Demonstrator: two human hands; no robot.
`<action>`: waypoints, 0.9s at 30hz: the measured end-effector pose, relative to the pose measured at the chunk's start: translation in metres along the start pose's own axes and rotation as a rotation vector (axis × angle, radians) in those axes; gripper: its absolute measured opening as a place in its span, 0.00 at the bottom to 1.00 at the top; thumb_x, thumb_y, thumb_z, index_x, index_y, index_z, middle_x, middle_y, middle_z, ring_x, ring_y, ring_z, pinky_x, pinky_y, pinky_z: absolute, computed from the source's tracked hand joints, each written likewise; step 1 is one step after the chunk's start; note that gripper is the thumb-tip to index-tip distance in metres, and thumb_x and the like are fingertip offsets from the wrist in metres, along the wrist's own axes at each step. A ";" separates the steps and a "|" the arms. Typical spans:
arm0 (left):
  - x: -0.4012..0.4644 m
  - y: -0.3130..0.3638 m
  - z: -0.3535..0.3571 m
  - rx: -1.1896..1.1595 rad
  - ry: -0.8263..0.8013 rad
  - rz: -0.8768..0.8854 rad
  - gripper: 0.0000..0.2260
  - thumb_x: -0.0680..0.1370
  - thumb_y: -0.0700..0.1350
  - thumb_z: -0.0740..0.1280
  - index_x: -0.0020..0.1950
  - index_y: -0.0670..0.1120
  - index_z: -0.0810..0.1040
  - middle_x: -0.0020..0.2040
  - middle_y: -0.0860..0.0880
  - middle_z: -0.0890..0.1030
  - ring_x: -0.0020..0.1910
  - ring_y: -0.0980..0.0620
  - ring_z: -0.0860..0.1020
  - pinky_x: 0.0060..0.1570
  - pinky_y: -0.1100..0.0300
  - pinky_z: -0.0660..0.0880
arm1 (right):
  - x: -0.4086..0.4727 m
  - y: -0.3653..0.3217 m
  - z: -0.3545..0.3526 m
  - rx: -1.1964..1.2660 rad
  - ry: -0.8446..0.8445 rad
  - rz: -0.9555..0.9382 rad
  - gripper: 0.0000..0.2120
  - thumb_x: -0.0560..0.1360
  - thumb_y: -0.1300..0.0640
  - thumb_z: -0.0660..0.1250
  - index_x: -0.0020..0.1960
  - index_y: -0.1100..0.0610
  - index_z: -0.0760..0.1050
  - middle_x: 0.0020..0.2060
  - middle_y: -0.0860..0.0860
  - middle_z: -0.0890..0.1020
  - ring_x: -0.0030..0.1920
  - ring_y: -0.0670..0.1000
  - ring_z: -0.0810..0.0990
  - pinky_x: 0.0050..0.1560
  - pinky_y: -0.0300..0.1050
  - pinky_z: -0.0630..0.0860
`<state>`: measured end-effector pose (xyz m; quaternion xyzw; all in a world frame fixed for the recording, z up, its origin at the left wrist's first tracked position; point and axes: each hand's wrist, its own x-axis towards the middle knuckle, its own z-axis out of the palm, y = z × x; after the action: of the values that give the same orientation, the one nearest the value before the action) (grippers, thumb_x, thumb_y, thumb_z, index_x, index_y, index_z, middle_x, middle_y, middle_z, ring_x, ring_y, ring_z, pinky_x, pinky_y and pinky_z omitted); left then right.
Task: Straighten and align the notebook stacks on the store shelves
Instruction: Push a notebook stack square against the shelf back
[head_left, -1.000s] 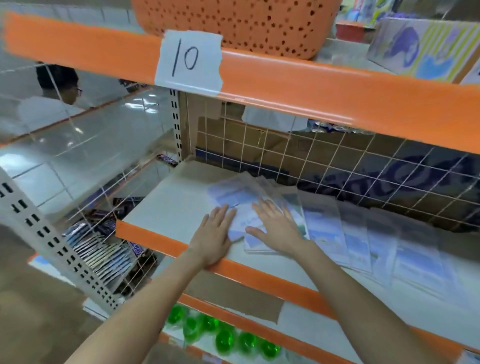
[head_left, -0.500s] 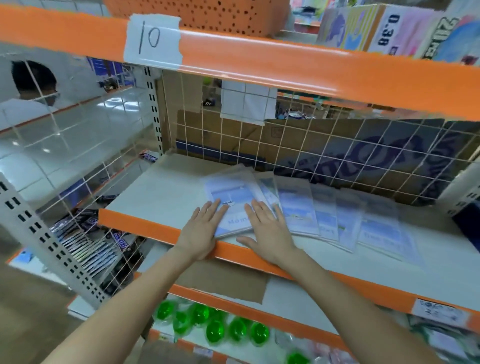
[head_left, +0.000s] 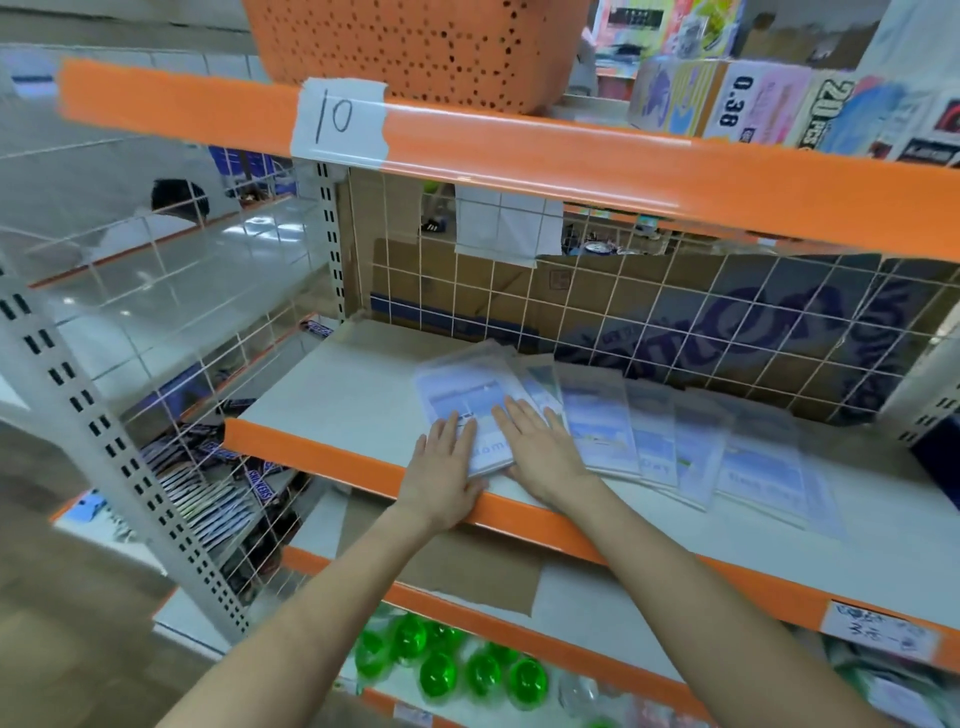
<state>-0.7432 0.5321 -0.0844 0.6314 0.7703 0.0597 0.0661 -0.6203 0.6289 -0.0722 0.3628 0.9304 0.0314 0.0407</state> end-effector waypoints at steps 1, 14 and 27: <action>0.000 0.003 0.003 0.010 0.009 -0.022 0.32 0.81 0.53 0.56 0.77 0.43 0.43 0.77 0.42 0.44 0.76 0.43 0.45 0.73 0.50 0.46 | -0.002 -0.002 0.002 -0.001 0.008 0.008 0.32 0.81 0.51 0.55 0.78 0.55 0.41 0.78 0.53 0.45 0.77 0.51 0.44 0.74 0.51 0.42; 0.005 0.018 0.000 0.158 0.081 0.092 0.29 0.80 0.34 0.52 0.77 0.43 0.42 0.78 0.43 0.45 0.76 0.42 0.46 0.73 0.48 0.46 | -0.036 -0.007 -0.003 0.054 0.098 0.141 0.31 0.78 0.68 0.51 0.78 0.57 0.43 0.77 0.55 0.47 0.77 0.53 0.45 0.75 0.50 0.42; 0.016 0.172 -0.004 0.163 0.200 0.651 0.26 0.81 0.37 0.48 0.78 0.48 0.47 0.78 0.47 0.51 0.76 0.48 0.50 0.73 0.50 0.43 | -0.168 0.091 -0.008 -0.001 0.183 0.592 0.30 0.78 0.67 0.52 0.77 0.60 0.44 0.77 0.58 0.48 0.77 0.54 0.47 0.74 0.49 0.43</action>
<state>-0.5813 0.5817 -0.0509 0.8382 0.5335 0.0773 -0.0828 -0.4365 0.5811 -0.0479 0.6135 0.7842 0.0749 -0.0542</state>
